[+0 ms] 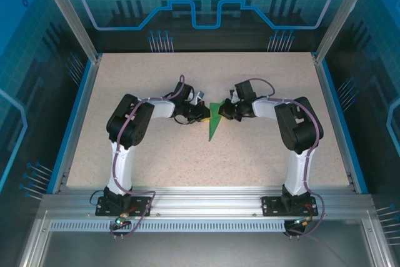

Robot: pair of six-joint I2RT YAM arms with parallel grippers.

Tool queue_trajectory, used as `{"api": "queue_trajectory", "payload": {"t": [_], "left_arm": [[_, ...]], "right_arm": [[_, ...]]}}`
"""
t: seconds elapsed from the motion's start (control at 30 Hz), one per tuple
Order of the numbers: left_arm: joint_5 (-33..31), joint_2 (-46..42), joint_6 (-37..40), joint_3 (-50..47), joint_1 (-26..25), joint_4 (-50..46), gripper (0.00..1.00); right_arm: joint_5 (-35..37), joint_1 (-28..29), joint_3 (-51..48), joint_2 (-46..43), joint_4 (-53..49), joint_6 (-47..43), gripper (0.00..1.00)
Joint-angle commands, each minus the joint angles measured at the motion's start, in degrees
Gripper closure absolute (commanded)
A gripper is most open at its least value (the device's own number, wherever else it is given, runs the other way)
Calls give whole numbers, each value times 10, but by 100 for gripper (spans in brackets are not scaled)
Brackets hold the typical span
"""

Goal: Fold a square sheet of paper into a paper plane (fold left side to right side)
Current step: Fold the wing for the fifth time at the center of the table.

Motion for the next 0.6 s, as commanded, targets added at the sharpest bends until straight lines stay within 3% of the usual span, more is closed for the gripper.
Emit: {"api": "queue_trajectory", "payload": {"t": [0.0,0.2,0.57], "left_arm": [[-43,28,20,-1,1,-34,98],[-38,18,19,-2,1,-35,97],[-54,-98,50,-8,1,-97,69]], "right_arm": [[15,6,13,17,-37,-13,100],[26,5,19,31,-67,-12,100],[38,2,8,34,-87,-14,99]]}}
